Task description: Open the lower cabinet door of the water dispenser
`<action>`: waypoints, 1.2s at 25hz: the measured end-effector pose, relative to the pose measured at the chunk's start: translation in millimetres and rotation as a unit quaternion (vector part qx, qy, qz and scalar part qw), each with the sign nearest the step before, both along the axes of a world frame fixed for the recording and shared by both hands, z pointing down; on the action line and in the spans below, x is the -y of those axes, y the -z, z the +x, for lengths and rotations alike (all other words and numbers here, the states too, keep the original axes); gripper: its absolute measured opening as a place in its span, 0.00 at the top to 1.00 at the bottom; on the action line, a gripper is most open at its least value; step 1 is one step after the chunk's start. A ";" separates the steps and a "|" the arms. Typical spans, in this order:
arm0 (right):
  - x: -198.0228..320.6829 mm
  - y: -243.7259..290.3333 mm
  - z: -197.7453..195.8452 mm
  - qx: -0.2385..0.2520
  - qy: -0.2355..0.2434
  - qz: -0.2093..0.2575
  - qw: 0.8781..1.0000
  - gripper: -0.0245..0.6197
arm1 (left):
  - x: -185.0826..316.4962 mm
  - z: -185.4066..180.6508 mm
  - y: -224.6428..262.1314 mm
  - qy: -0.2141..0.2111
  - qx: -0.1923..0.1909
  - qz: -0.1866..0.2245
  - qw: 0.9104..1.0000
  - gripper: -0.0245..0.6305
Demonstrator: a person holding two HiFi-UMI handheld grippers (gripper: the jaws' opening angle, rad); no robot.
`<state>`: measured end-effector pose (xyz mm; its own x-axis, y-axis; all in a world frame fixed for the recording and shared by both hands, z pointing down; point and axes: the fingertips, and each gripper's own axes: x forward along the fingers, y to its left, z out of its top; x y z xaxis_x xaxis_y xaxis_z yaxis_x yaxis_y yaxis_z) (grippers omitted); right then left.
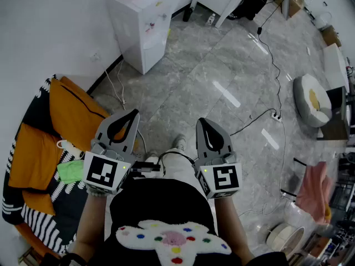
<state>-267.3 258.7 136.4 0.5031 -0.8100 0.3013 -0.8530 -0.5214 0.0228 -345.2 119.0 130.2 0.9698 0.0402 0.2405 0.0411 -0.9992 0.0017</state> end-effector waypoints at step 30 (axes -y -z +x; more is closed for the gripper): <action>-2.6 -0.8 12.3 0.011 -0.018 0.020 1.000 0.94 | -4.5 10.3 -3.8 0.000 0.005 -0.039 0.999 0.85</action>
<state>-255.1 261.4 137.2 0.5251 -0.8035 0.2806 -0.8341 -0.5513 -0.0177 -334.9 123.5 134.0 0.9673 0.0593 0.2466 0.0409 -0.9960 0.0793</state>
